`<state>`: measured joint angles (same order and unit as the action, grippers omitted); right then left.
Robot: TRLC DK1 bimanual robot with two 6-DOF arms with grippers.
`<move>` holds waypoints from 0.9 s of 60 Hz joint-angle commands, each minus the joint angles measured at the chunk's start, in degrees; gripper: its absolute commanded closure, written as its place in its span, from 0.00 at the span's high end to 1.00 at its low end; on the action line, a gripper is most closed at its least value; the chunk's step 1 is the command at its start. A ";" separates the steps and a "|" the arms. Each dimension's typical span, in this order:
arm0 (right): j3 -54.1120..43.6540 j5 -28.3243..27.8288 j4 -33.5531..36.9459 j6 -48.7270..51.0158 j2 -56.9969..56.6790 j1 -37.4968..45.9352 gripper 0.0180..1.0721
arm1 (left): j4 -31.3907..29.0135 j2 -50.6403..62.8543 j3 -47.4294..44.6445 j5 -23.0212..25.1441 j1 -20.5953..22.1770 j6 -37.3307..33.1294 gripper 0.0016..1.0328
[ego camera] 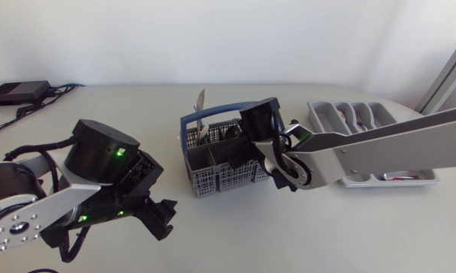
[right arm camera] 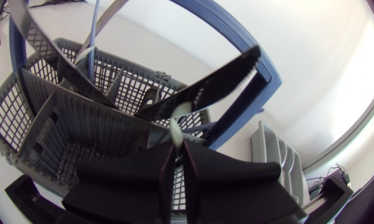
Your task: Sort the cutlery from the basket into the organizer compartments.
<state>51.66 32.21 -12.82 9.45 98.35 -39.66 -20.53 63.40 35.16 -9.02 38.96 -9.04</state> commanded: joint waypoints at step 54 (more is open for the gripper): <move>-12.02 -27.64 4.12 -3.04 -38.32 11.62 0.05 | -1.09 0.15 0.26 0.23 1.82 0.42 0.80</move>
<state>37.47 8.99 -12.29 9.41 62.72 -31.99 -21.10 63.40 35.16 -9.04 40.58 -9.02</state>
